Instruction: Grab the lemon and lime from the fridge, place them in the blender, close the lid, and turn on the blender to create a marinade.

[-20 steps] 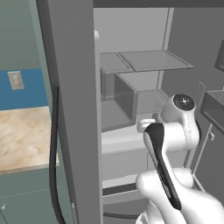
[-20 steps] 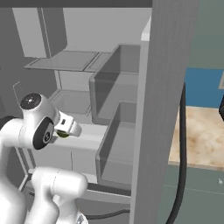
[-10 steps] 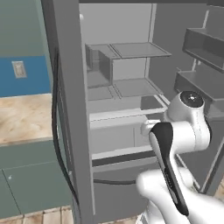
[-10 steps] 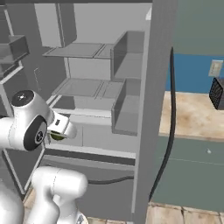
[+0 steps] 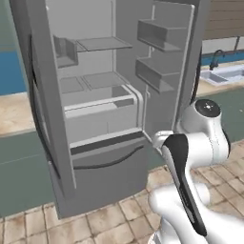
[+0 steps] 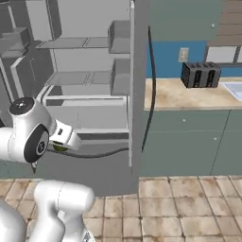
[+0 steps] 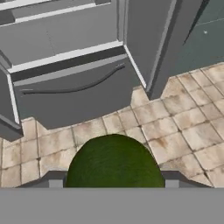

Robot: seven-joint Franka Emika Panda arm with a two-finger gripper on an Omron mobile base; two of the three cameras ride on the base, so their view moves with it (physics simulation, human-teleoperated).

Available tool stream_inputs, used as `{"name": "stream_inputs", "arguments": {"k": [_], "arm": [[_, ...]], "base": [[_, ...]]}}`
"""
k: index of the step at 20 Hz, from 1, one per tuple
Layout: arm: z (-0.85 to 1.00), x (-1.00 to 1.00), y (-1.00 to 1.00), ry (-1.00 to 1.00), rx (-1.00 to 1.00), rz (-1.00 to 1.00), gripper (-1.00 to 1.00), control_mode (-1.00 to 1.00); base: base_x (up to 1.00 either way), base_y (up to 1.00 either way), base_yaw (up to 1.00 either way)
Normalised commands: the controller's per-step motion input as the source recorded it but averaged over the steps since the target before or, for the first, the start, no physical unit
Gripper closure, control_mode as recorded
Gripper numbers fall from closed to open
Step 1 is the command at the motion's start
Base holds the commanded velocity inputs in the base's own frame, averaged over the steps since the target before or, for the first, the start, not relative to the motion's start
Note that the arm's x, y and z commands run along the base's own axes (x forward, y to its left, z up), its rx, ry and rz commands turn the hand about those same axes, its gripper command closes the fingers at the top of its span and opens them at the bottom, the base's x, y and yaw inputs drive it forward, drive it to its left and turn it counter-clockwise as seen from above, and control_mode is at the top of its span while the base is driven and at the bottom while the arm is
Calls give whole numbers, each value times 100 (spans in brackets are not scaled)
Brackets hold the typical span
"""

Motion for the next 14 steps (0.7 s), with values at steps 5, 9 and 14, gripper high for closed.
{"name": "stream_inputs", "arguments": {"k": [5, 9, 14], "arm": [[0, 0, 0, 0, 0, 0, 100, 100], [0, 0, 0, 0, 0, 0, 100, 100], [0, 0, 0, 0, 0, 0, 100, 100]], "base": [[-60, -1, -80], [-6, 0, -95], [0, -5, -91]]}}
